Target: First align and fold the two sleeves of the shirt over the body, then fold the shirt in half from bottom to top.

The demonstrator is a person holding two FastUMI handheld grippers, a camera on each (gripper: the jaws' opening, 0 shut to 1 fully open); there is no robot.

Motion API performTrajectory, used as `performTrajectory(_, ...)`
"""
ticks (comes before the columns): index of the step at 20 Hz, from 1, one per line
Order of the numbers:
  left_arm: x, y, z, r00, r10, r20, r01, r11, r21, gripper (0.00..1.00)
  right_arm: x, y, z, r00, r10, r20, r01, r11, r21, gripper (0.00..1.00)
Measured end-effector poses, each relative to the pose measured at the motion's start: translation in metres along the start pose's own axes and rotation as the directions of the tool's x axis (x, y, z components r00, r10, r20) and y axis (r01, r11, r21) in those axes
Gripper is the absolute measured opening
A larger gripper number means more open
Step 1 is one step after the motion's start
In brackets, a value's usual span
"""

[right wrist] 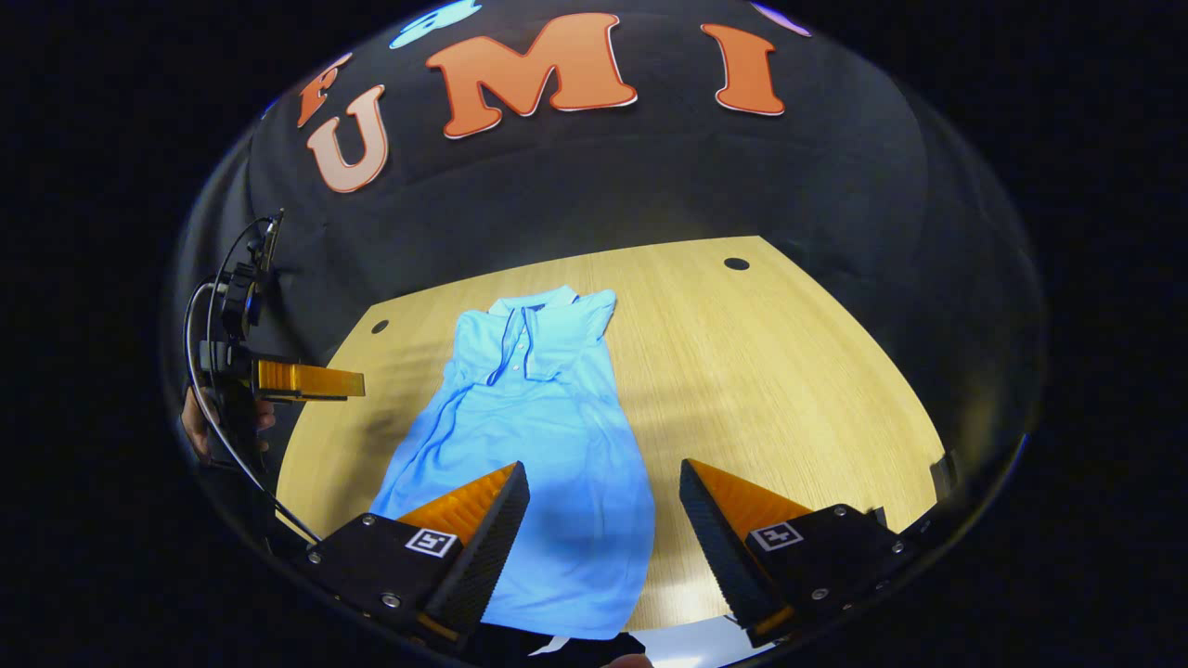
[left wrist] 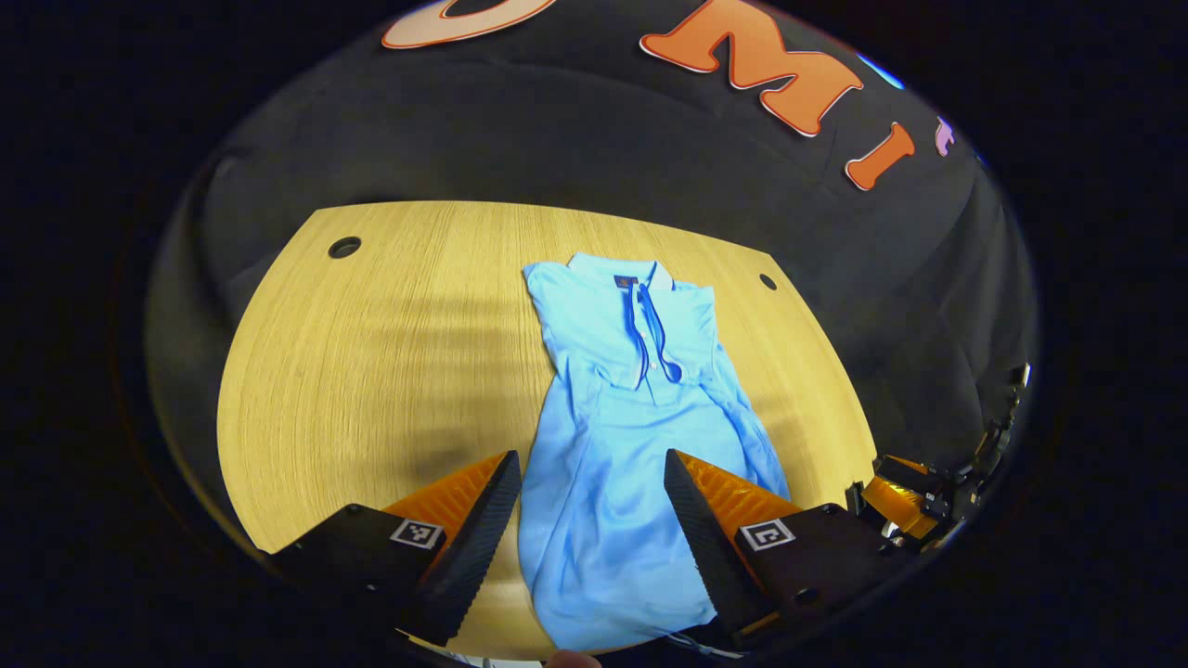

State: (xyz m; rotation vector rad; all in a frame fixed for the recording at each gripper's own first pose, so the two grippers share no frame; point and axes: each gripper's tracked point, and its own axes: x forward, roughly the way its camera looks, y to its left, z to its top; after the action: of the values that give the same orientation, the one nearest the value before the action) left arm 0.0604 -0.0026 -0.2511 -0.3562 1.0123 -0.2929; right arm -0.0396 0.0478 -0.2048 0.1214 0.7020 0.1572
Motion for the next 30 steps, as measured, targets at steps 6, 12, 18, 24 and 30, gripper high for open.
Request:
performTrajectory(6,-0.018,-0.005,-0.105,0.993,0.076,-0.086,-0.076,0.997,0.001,1.00,-0.005,-0.002,-0.074,0.992,0.027,-0.123,-0.035,0.997,-0.065,0.99)
performTrajectory(12,-0.016,-0.001,-0.180,0.983,0.105,-0.151,-0.110,0.994,-0.020,1.00,-0.007,-0.004,-0.143,0.966,0.046,-0.255,-0.069,0.994,-0.082,0.99)
performTrajectory(18,-0.016,0.005,-0.234,0.957,0.147,-0.249,-0.150,0.989,0.006,1.00,-0.009,-0.002,-0.189,0.935,0.026,-0.353,-0.080,0.987,-0.138,0.93)
performTrajectory(24,-0.021,0.006,-0.254,0.939,0.217,-0.266,-0.207,0.976,0.065,1.00,-0.006,0.002,-0.205,0.921,-0.011,-0.389,-0.062,0.983,-0.175,0.85)
performTrajectory(30,-0.009,0.000,-0.250,0.910,0.296,-0.291,-0.279,0.955,0.098,0.87,0.005,-0.001,-0.201,0.910,-0.060,-0.411,0.003,0.991,-0.136,0.24)
